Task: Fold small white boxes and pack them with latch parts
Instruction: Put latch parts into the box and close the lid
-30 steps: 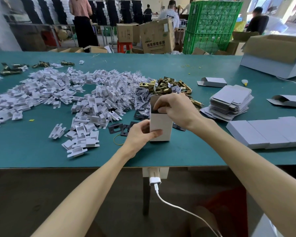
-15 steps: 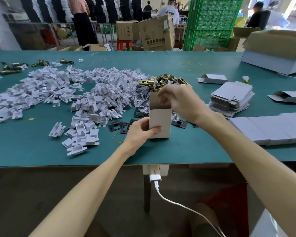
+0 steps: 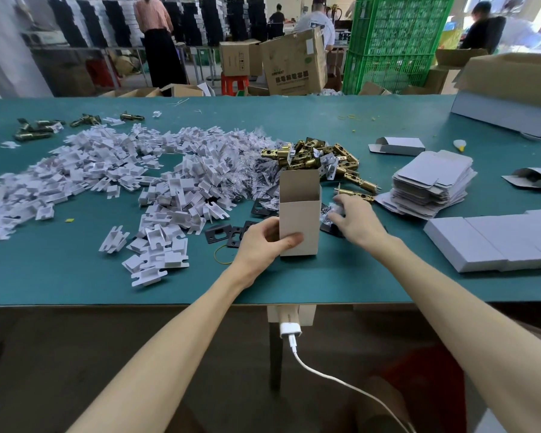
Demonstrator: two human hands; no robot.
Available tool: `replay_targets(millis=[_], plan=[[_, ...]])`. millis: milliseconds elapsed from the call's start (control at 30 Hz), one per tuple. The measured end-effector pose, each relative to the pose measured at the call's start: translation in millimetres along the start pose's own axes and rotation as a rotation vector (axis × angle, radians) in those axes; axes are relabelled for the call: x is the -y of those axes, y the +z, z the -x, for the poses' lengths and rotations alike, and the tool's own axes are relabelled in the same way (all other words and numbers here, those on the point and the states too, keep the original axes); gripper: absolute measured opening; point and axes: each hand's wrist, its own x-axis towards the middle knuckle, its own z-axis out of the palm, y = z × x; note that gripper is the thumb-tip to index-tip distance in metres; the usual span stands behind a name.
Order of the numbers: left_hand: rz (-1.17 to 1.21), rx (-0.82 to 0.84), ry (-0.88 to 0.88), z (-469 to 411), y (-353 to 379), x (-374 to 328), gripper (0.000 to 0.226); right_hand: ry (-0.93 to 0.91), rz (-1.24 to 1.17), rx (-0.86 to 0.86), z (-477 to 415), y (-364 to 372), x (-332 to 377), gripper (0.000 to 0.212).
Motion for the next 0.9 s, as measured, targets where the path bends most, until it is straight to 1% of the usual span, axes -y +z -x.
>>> replay_targets(millis=[67, 233, 367, 467, 567, 633, 733, 767, 900], plan=[[-0.001, 0.002, 0.003, 0, 0, 0, 0.041, 0.017, 0.025, -0.003, -1, 9, 0, 0.052], [0.009, 0.004, 0.005, -1, -1, 1, 0.039, 0.019, 0.128, -0.07, -2, 17, 0, 0.048], [0.012, 0.01, 0.003, -1, -2, 2, 0.04, 0.065, 0.108, -0.039, -10, 14, 5, 0.044], [0.029, 0.015, -0.001, -1, -2, 1, 0.038, 0.062, 0.166, 0.0, -13, 11, 6, 0.034], [0.037, 0.015, -0.001, -1, -2, 1, 0.038, 0.086, 0.229, 0.036, -15, 12, 7, 0.032], [0.034, 0.018, 0.002, 0, -2, 0, 0.038, 0.111, 0.251, 0.054, -13, 15, 8, 0.038], [0.031, 0.015, 0.011, 1, -1, 0, 0.037, 0.085, 0.334, 0.064, -7, 22, 9, 0.058], [0.032, 0.014, 0.012, 1, -1, 0, 0.036, 0.07, 0.346, 0.045, -5, 24, 8, 0.058], [0.036, 0.012, 0.02, 2, 0, -1, 0.034, 0.01, 0.319, -0.037, 2, 22, 8, 0.035]])
